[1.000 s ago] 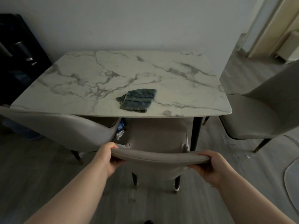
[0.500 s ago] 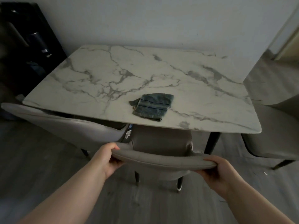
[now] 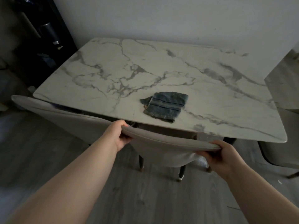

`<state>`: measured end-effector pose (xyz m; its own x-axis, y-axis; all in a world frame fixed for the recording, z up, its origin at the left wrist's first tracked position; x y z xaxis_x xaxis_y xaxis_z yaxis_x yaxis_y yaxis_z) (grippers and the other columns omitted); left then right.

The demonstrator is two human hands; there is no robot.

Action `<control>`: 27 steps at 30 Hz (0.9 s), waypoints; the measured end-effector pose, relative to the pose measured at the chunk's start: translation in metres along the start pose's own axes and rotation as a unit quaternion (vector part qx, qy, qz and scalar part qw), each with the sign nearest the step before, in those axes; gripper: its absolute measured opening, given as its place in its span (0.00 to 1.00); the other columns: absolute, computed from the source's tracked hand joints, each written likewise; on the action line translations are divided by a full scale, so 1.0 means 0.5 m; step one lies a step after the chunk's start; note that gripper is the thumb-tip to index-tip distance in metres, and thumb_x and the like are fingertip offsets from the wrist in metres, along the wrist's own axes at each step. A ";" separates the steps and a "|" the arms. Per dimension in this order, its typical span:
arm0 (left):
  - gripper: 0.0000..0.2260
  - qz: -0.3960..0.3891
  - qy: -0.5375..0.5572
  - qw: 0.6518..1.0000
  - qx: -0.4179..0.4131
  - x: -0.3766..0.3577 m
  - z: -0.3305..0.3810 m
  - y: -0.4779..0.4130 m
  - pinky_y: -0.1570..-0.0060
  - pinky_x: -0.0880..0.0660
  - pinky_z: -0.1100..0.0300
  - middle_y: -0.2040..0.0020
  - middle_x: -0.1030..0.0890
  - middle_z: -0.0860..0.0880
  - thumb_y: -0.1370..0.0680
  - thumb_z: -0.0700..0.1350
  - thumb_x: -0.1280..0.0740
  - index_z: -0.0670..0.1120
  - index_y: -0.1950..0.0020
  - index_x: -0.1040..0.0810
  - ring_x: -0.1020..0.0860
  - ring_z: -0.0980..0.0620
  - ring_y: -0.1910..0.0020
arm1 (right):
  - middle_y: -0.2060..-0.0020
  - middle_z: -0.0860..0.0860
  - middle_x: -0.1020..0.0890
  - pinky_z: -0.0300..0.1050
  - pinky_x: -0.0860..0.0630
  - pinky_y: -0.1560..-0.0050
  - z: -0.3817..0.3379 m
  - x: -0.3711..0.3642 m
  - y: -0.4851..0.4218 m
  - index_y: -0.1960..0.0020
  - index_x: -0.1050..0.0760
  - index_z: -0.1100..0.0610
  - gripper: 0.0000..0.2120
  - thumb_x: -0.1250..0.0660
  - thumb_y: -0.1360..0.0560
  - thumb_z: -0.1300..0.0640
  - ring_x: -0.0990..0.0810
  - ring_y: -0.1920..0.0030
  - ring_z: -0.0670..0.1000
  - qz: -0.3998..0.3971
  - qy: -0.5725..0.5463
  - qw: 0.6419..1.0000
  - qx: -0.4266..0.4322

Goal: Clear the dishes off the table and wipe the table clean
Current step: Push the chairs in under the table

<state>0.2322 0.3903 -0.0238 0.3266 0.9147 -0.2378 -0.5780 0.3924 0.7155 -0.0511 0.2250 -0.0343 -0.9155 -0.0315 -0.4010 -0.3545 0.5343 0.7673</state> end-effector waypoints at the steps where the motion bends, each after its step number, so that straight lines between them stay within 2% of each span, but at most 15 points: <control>1: 0.04 0.000 -0.007 1.000 -0.002 -0.008 0.007 -0.004 0.62 0.25 0.45 0.58 0.27 0.40 0.24 0.36 0.43 0.40 0.59 0.32 0.25 0.42 0.58 | 0.60 0.57 0.25 0.60 0.20 0.63 -0.008 -0.006 -0.006 0.59 0.28 0.64 0.07 0.40 0.23 0.65 0.23 0.54 0.58 0.001 0.000 1.000 0.005; 5: 0.04 0.000 -0.027 1.000 -0.002 -0.029 0.024 -0.018 0.63 0.25 0.46 0.60 0.28 0.42 0.24 0.37 0.43 0.41 0.58 0.32 0.26 0.44 0.59 | 0.56 0.59 0.25 0.60 0.20 0.62 -0.028 -0.024 -0.027 0.58 0.28 0.65 0.06 0.40 0.23 0.64 0.24 0.46 0.62 -0.001 0.005 1.000 0.013; 10: 0.02 0.005 -0.052 0.999 0.007 -0.027 0.030 -0.035 0.57 0.22 0.45 0.58 0.28 0.42 0.26 0.39 0.40 0.42 0.58 0.31 0.25 0.43 0.56 | 0.54 0.59 0.24 0.62 0.21 0.61 -0.035 -0.031 -0.036 0.55 0.27 0.64 0.05 0.38 0.23 0.63 0.23 0.48 0.60 -0.002 0.012 1.000 0.008; 15: 0.05 -0.009 -0.096 0.994 0.043 -0.019 0.008 -0.032 0.65 0.24 0.49 0.59 0.26 0.41 0.26 0.44 0.38 0.42 0.55 0.29 0.24 0.43 0.59 | 0.49 0.60 0.24 0.63 0.20 0.62 -0.030 -0.011 -0.031 0.47 0.27 0.62 0.09 0.35 0.24 0.59 0.23 0.44 0.62 0.006 0.043 0.999 -0.022; 19: 0.11 0.001 -0.116 0.992 0.046 -0.019 -0.004 -0.030 0.67 0.22 0.48 0.52 0.25 0.38 0.28 0.43 0.38 0.42 0.47 0.29 0.23 0.39 0.59 | 0.45 0.63 0.24 0.64 0.20 0.63 -0.029 0.013 -0.021 0.40 0.29 0.62 0.15 0.35 0.24 0.57 0.23 0.40 0.64 0.037 0.073 0.996 -0.041; 21: 0.10 0.002 -0.125 0.991 0.051 -0.018 -0.009 -0.025 0.66 0.23 0.48 0.51 0.25 0.39 0.28 0.44 0.38 0.42 0.48 0.29 0.23 0.39 0.59 | 0.45 0.63 0.23 0.64 0.20 0.62 -0.030 0.017 -0.019 0.39 0.29 0.62 0.16 0.35 0.24 0.56 0.22 0.42 0.65 0.048 0.090 0.994 -0.039; 23: 0.12 0.009 -0.148 0.987 0.059 -0.011 -0.012 -0.024 0.59 0.24 0.47 0.52 0.24 0.39 0.27 0.47 0.38 0.43 0.47 0.28 0.22 0.40 0.58 | 0.47 0.64 0.22 0.64 0.20 0.61 -0.030 0.019 -0.017 0.40 0.29 0.63 0.17 0.34 0.25 0.55 0.21 0.47 0.66 0.064 0.114 0.991 -0.040; 25: 0.20 0.018 -0.167 0.984 0.064 0.007 -0.009 -0.022 0.49 0.26 0.46 0.47 0.22 0.40 0.27 0.56 0.38 0.44 0.42 0.26 0.23 0.41 0.51 | 0.48 0.65 0.22 0.62 0.19 0.60 -0.030 0.022 -0.019 0.42 0.29 0.63 0.19 0.35 0.26 0.51 0.20 0.50 0.68 0.082 0.146 0.985 -0.045; 27: 0.26 0.055 -0.152 0.985 0.065 0.043 0.000 -0.020 0.46 0.29 0.43 0.41 0.22 0.42 0.28 0.63 0.40 0.48 0.37 0.27 0.24 0.41 0.45 | 0.56 0.63 0.23 0.59 0.19 0.60 -0.034 0.027 -0.018 0.48 0.30 0.62 0.17 0.36 0.26 0.48 0.20 0.58 0.65 0.099 0.180 0.978 -0.048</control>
<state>0.2449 0.4063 -0.0360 0.4878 0.8720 0.0405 -0.5286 0.2582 0.8086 -0.0635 0.2052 -0.0381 -0.9697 -0.2389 -0.0510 -0.1633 0.4787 0.8627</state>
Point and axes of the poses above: each hand's wrist, its own y-axis away from the middle knuckle, its own x-axis out of the back of the hand, z = x × y, the point moved 7 cm from there along -y, towards the middle knuckle
